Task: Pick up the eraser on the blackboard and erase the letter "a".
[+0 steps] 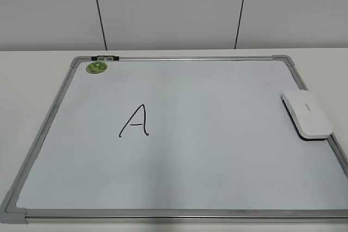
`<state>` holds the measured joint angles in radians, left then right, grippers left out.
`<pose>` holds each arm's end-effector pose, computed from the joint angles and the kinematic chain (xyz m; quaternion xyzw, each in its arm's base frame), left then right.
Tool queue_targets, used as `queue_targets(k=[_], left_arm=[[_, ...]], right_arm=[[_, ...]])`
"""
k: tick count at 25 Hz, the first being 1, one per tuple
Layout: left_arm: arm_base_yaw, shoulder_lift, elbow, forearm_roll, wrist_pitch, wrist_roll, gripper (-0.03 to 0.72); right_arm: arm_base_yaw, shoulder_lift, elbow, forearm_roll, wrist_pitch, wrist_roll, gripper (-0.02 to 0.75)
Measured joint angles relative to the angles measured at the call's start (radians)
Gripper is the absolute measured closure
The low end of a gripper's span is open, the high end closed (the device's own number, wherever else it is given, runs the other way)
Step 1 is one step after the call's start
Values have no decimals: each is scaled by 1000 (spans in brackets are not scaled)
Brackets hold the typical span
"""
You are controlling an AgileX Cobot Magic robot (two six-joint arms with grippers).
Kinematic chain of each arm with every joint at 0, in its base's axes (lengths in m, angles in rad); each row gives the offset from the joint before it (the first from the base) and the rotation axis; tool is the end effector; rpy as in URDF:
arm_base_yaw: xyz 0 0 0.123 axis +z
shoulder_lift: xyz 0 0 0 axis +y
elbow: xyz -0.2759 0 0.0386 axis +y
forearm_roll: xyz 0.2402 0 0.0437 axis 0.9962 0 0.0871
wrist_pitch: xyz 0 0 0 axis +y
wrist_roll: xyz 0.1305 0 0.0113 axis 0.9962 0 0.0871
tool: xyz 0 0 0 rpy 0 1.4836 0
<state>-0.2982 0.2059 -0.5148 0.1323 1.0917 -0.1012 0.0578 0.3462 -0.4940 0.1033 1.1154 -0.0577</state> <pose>0.0556 -0.0010 0.2488 0.0916 0.8991 -0.0191 0.4275 0.0671 0.0160 0.2311 -0.0486 0.9385 0.0513 0.3379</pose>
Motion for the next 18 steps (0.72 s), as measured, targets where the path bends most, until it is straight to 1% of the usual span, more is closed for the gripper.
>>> queue_targets(k=[1, 3, 7, 11, 14, 18], left_arm=[[0, -2, 0, 0, 0, 0, 372], [23, -19, 0, 0, 1, 0, 372], [122, -71, 2, 0, 2, 0, 372], [210, -141, 2, 0, 2, 0, 372], [245, -189, 2, 0, 3, 0, 372], [260, -197, 2, 0, 6, 0, 373]], right_arm=[[-4, -5, 0, 0, 0, 0, 205], [-25, -27, 0, 0, 0, 0, 205], [-89, -118, 0, 0, 0, 0, 206], [-112, -197, 0, 0, 0, 0, 206], [-113, -258, 0, 0, 4, 0, 206], [-113, -317, 0, 0, 10, 0, 205]])
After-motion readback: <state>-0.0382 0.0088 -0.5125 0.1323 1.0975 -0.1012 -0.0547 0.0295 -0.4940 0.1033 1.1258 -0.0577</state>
